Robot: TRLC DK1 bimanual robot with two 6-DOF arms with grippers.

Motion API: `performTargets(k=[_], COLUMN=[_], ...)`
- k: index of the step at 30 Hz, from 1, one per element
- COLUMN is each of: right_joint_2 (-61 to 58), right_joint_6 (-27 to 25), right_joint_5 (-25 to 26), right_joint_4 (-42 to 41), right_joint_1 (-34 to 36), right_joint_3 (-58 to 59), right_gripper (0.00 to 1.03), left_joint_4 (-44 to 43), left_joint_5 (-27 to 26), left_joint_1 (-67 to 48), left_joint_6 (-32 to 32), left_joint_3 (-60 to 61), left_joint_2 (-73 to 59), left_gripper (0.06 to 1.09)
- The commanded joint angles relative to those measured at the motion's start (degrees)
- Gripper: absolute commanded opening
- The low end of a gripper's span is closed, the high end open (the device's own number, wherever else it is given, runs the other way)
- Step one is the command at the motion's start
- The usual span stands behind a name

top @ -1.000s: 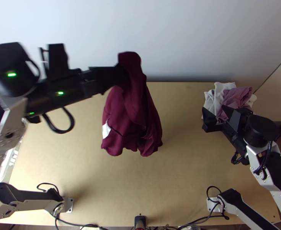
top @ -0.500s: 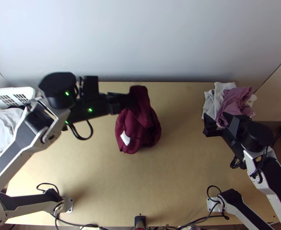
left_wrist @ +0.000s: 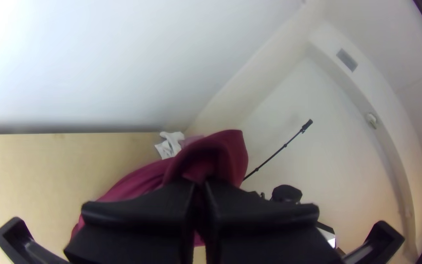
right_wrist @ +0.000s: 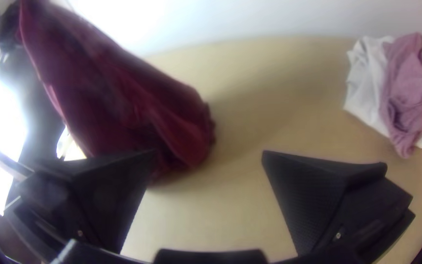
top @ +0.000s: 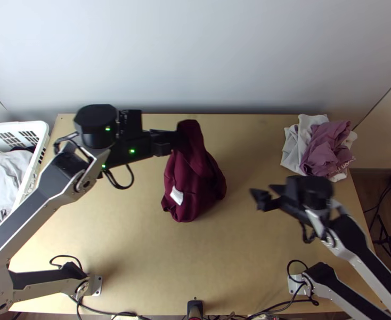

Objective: Fold the t-shirt

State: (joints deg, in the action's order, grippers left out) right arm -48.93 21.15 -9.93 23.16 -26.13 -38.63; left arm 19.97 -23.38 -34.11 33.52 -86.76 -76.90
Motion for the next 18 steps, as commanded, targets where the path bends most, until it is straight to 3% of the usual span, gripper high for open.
performTargets(k=[1, 9, 15, 18], right_joint_2=[-11.0, -26.3, -40.9, -46.8], right_joint_6=[1.5, -2.4, -3.8, -4.9], right_joint_5=[-4.0, -3.1, -1.2, 2.4], right_joint_4=[-7.1, -16.3, -17.1, -17.4], right_joint_1=[-9.8, -17.7, -20.7, -21.2], right_joint_3=[2.1, -1.4, -9.6, -13.8], right_gripper=[0.99, 0.99, 0.99, 0.99], left_joint_4=[-0.5, -0.5, -0.5, -0.5], left_joint_5=[-1.2, -4.7, -7.5, -8.3], left_joint_1=[4.5, 10.4, 14.1, 15.5], left_joint_6=[-0.4, -1.3, -1.2, -1.2], left_joint_3=[2.5, 2.8, 3.9, 4.1], left_joint_2=[1.6, 2.7, 4.5, 5.1], left_gripper=[0.09, 0.09, 0.09, 0.09])
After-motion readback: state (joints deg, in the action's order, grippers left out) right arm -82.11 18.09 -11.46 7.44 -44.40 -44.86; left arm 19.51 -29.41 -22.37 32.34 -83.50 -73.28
